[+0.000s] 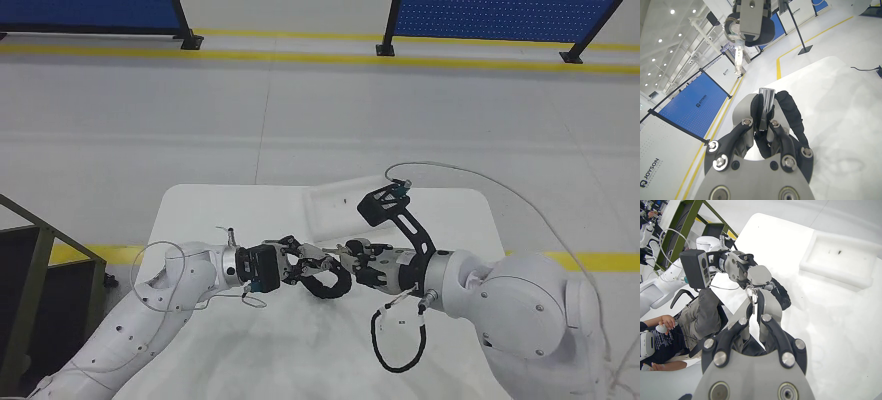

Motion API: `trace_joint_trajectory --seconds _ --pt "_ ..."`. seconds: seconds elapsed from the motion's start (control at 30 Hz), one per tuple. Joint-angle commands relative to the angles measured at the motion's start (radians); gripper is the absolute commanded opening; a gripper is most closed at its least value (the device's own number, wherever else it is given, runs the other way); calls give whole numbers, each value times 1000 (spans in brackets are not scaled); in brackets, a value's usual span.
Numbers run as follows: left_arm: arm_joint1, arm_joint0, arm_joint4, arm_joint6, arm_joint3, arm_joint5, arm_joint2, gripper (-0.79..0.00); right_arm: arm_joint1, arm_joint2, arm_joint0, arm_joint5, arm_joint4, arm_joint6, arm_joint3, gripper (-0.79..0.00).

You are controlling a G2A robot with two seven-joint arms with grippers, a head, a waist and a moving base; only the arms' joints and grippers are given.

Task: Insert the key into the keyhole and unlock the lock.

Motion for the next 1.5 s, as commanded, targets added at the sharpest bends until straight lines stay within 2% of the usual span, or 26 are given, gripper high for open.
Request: trace_joint_trajectory --seconds 0.0,0.4,0.6,1.1,1.47 --pt "1 1 -2 -1 -1 -1 -1 -785 0 0 0 0 0 0 0 -785" --pt "0 3 -5 -5 -2 3 -2 -785 0 -1 -4 -2 0 -7 1 -785" --pt "-3 43 -63 -13 -3 90 -42 -785 7 -28 -16 8 -56 -8 0 -785" --pt "-45 40 -39 3 56 194 -23 -785 25 -98 -18 45 -97 -45 0 -785" --pt "-62 45 -15 12 77 213 -28 -785 35 -118 -42 102 -157 -102 0 -785"
